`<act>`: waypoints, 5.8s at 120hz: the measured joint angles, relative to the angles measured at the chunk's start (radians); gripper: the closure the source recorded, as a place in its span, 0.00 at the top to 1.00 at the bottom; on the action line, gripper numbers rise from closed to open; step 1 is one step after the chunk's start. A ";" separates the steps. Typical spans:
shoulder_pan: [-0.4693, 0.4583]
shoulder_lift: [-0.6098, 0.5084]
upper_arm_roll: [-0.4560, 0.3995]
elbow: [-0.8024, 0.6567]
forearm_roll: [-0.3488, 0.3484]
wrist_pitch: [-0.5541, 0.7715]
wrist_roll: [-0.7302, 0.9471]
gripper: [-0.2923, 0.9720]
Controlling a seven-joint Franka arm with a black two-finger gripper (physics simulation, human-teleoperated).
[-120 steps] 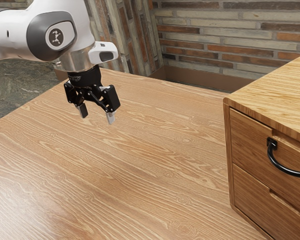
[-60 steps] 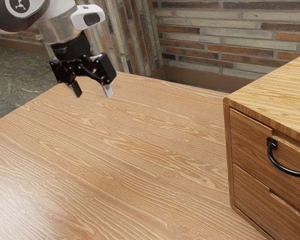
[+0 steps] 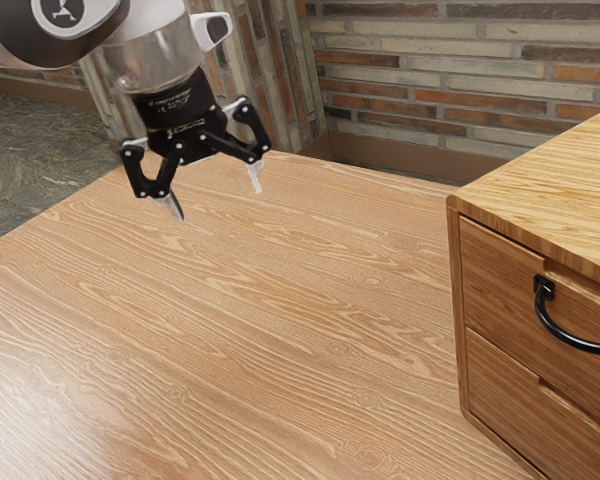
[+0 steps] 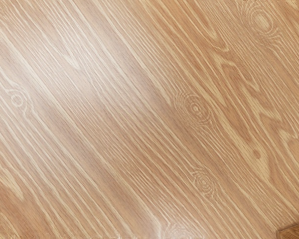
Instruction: Pull the drawer handle with one arm to open the drawer
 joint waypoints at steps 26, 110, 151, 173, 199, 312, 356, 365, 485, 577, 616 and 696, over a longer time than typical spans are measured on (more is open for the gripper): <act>0.010 0.011 -0.066 -0.001 0.003 0.040 -0.197 0.77; -0.408 0.046 -0.111 -0.021 -0.001 0.206 -0.517 0.77; -0.347 0.047 -0.109 -0.070 0.002 0.344 -0.582 0.77; -0.405 0.040 -0.108 -0.097 0.002 0.396 -0.604 0.76; -0.415 0.047 -0.108 -0.116 0.001 0.449 -0.623 0.67; -0.456 0.044 -0.108 -0.197 0.007 0.541 -0.685 0.55; -0.472 0.044 -0.108 -0.198 0.007 0.536 -0.717 0.36; -0.474 0.044 -0.108 -0.198 0.007 0.533 -0.724 0.29; -0.498 -0.146 -0.103 -0.389 -0.001 0.482 -0.823 0.15; -0.516 -0.285 -0.109 -0.530 -0.010 0.488 -0.854 0.15; -0.519 -0.363 -0.118 -0.601 -0.012 0.492 -0.861 0.15; -0.528 -0.493 -0.129 -0.721 -0.022 0.490 -0.881 0.15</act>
